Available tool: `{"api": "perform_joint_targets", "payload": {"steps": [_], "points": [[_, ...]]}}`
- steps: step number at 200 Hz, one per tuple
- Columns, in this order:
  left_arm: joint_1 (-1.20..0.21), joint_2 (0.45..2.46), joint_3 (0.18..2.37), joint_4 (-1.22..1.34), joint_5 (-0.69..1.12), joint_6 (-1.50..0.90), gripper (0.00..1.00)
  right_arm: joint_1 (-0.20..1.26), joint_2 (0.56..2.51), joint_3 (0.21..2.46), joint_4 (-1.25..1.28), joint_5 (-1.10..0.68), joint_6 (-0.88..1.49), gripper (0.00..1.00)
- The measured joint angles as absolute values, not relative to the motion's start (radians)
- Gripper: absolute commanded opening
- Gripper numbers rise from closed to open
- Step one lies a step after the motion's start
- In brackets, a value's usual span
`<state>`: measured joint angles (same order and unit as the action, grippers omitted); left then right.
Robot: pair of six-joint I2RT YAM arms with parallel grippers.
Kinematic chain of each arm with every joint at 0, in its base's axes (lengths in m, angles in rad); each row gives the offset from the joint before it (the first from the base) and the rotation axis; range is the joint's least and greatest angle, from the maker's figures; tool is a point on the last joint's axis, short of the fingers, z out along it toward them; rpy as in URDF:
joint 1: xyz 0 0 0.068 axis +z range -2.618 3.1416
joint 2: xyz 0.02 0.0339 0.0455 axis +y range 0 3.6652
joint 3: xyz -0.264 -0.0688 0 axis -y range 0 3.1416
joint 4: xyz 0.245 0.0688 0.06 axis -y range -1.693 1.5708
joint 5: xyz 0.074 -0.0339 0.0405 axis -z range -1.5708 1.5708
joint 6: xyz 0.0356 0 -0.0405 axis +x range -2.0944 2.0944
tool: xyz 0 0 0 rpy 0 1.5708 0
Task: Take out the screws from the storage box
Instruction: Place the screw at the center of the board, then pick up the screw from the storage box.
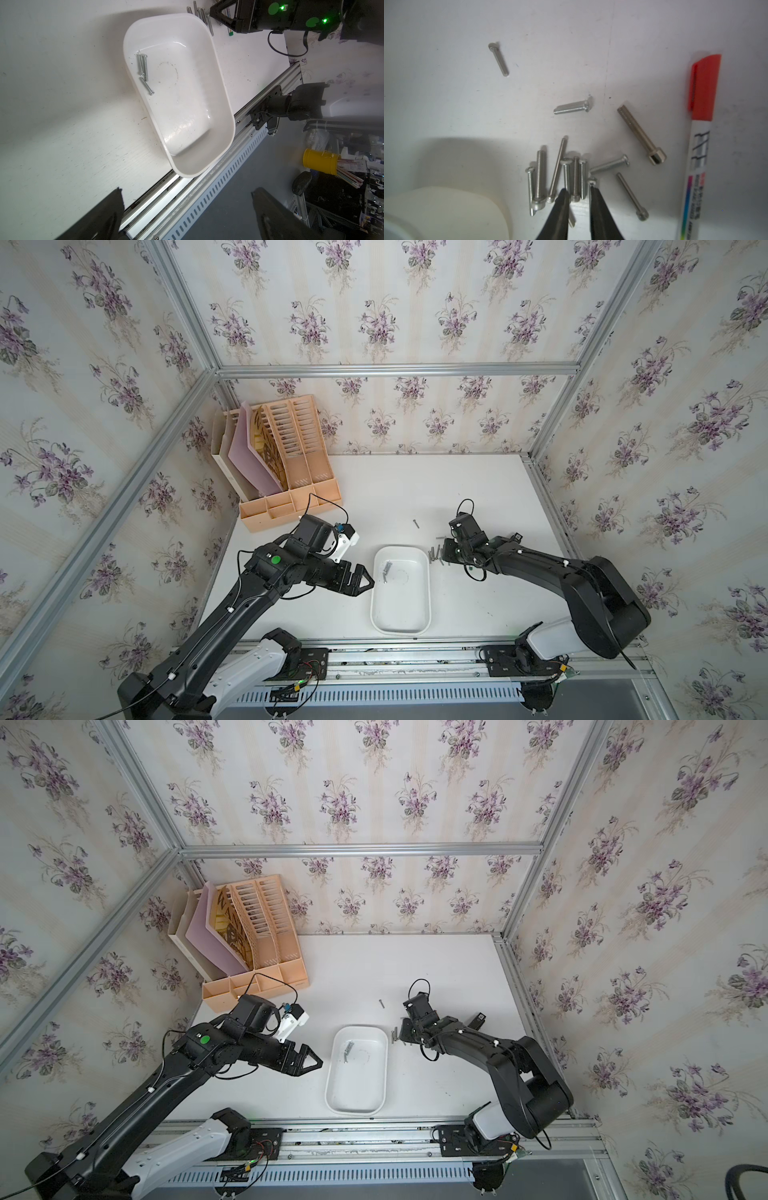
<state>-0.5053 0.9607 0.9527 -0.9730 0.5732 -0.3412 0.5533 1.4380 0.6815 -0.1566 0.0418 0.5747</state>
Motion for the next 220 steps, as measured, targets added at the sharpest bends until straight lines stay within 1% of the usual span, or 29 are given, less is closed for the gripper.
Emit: {"api": "perform_joint_targets", "payload": {"steps": [15, 37, 60, 84, 112, 129, 142, 173, 220], "points": [[-0.506, 0.960, 0.953, -0.973, 0.573, -0.341, 1.00, 0.553, 1.360, 0.645, -0.133, 0.019, 0.567, 0.23], [-0.507, 0.959, 0.953, -0.974, 0.572, -0.341, 0.99, 0.593, 1.229, 0.608, -0.097, 0.015, 0.549, 0.28], [-0.509, 0.960, 0.953, -0.974, 0.572, -0.341, 1.00, 0.706, 1.111, 0.587, -0.050, 0.032, 0.519, 0.29], [-0.509, 0.962, 0.953, -0.975, 0.569, -0.341, 1.00, 0.827, 1.090, 0.585, -0.007, 0.064, 0.485, 0.28], [-0.509, 0.961, 0.953, -0.975, 0.565, -0.341, 1.00, 0.987, 1.170, 0.635, 0.012, 0.110, 0.437, 0.27], [-0.509, 0.962, 0.953, -0.975, 0.564, -0.341, 1.00, 1.049, 1.252, 0.680, 0.021, 0.123, 0.412, 0.26], [-0.509, 0.965, 0.953, -0.975, 0.563, -0.341, 0.99, 1.061, 1.328, 0.715, 0.025, 0.126, 0.405, 0.24], [-0.509, 0.965, 0.953, -0.975, 0.560, -0.341, 1.00, 1.077, 1.508, 0.798, 0.006, 0.091, 0.396, 0.25], [-0.509, 0.964, 0.953, -0.976, 0.560, -0.341, 0.99, 1.082, 1.626, 0.864, -0.022, 0.036, 0.393, 0.28]]}}
